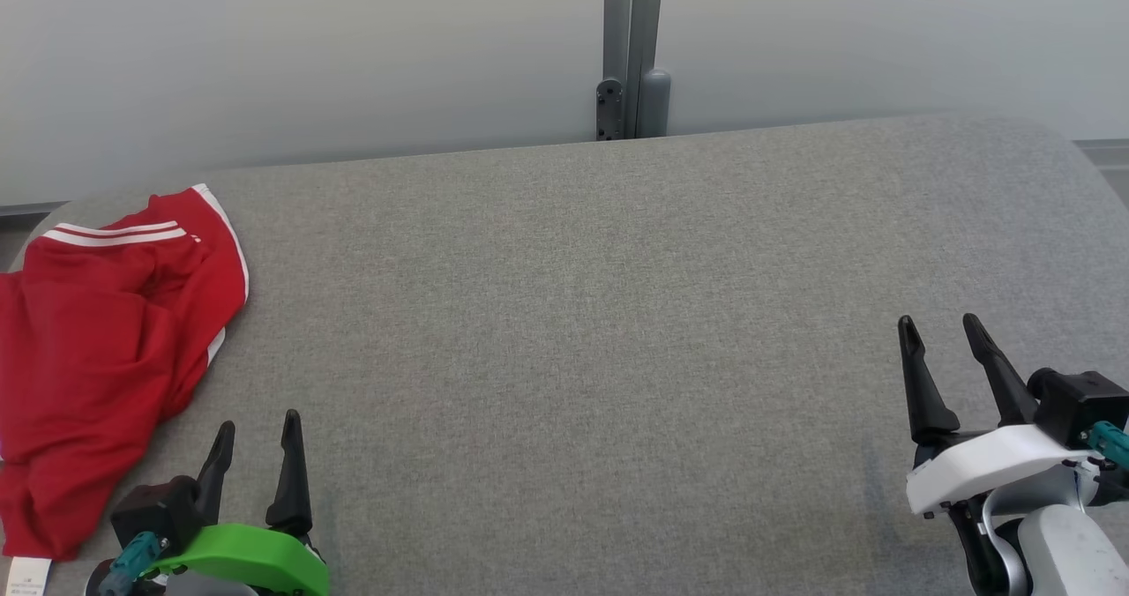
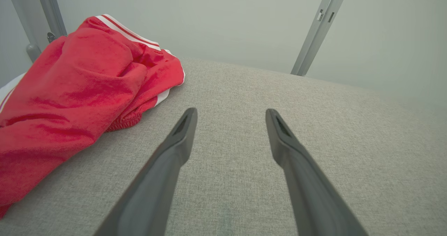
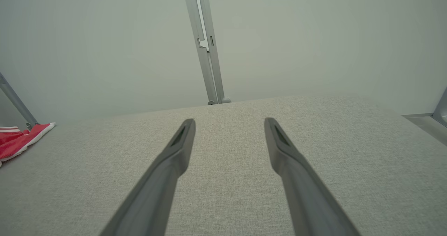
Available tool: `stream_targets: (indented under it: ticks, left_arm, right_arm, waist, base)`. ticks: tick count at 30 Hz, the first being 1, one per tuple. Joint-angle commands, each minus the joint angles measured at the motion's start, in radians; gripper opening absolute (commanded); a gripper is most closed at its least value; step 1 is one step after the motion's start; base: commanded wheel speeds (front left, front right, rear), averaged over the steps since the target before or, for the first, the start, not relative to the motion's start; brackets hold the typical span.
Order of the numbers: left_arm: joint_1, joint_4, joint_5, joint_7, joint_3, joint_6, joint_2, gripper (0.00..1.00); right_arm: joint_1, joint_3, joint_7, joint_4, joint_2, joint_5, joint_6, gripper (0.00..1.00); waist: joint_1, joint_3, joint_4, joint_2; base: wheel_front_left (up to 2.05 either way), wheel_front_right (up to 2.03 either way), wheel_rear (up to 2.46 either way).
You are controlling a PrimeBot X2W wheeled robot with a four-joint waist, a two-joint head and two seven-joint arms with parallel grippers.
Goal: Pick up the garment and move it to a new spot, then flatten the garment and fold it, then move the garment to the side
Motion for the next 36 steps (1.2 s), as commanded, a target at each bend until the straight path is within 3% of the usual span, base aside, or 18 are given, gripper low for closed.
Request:
stream_targets:
  ticks: [1,24,36]
  left_arm:
    - [0.007,0.001,0.026,-0.009,-0.001,-0.004,0.011,1.0]
    - [0.017,0.018,0.155,-0.051,0.006,-0.004,0.014,1.0]
    - [0.012,0.024,0.131,-0.052,-0.001,-0.004,0.017,1.0]
  right_arm:
    - [0.005,-0.005,-0.01,0.0,-0.008,-0.025,0.002,1.0]
    - [0.018,-0.009,-0.052,0.008,-0.009,-0.142,0.002,1.0]
    - [0.018,-0.012,-0.053,0.015,-0.006,-0.12,0.002,1.0]
  waist:
    - [0.0,-0.001,0.0,0.0]
    - [0.0,0.001,0.007,0.0]
    - [0.0,0.002,0.007,0.0]
  base:
    - [0.0,0.0,0.0]
    - [0.0,0.0,0.0]
    - [0.0,0.0,0.0]
